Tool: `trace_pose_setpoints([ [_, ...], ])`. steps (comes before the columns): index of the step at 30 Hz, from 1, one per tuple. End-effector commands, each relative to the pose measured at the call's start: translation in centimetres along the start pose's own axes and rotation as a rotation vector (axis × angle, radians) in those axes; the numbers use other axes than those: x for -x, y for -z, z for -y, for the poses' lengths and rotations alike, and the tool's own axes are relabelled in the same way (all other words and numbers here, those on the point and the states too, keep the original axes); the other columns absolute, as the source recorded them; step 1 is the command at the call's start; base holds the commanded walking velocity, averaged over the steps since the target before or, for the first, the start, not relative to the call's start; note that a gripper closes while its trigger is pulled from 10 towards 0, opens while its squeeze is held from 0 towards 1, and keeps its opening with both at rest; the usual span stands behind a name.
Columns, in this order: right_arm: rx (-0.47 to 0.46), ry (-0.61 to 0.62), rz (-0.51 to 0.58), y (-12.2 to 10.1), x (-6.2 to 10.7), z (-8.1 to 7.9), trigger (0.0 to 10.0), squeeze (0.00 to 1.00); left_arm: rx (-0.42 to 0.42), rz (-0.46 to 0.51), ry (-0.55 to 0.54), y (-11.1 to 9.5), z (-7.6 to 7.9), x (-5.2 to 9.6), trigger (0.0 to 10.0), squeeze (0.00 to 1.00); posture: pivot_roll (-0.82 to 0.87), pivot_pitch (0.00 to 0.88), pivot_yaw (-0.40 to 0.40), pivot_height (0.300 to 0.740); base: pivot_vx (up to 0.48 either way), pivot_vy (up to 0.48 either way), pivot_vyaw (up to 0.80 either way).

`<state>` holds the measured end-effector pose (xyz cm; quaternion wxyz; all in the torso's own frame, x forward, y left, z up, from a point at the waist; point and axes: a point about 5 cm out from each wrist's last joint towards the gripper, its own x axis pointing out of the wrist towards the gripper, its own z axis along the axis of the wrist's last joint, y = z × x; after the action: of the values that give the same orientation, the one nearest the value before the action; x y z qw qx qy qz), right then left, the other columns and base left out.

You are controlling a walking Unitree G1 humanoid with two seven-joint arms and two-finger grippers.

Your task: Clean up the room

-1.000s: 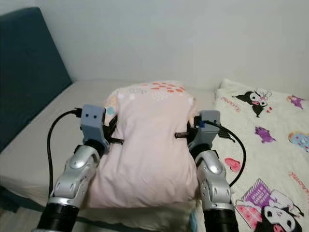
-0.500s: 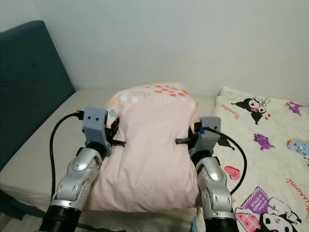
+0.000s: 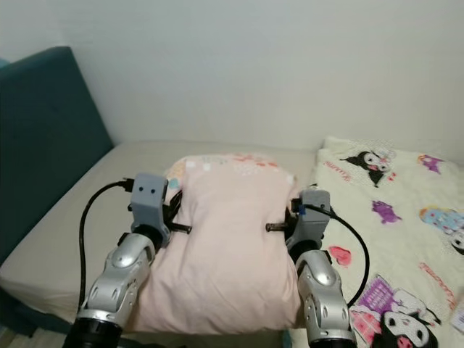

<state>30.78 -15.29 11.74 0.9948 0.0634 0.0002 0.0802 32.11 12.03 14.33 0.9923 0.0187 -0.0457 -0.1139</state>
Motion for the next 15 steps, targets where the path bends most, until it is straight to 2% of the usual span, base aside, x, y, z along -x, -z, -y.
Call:
trace_pose_setpoints([
  [1,0.01,-0.022,0.036,-0.4,0.0,-0.5,10.0,0.0,-0.025,0.054,0.046,-1.0,1.0,-0.2,10.0,0.0,-0.04,0.049,0.018,0.74,0.0,0.0,-0.8],
  [15,-0.012,0.024,-0.002,0.7,0.2,0.7,10.0,0.0,-0.04,0.036,0.069,-0.7,1.0,-0.1,10.0,0.0,-0.04,0.057,0.021,0.74,0.0,0.0,-0.8],
])
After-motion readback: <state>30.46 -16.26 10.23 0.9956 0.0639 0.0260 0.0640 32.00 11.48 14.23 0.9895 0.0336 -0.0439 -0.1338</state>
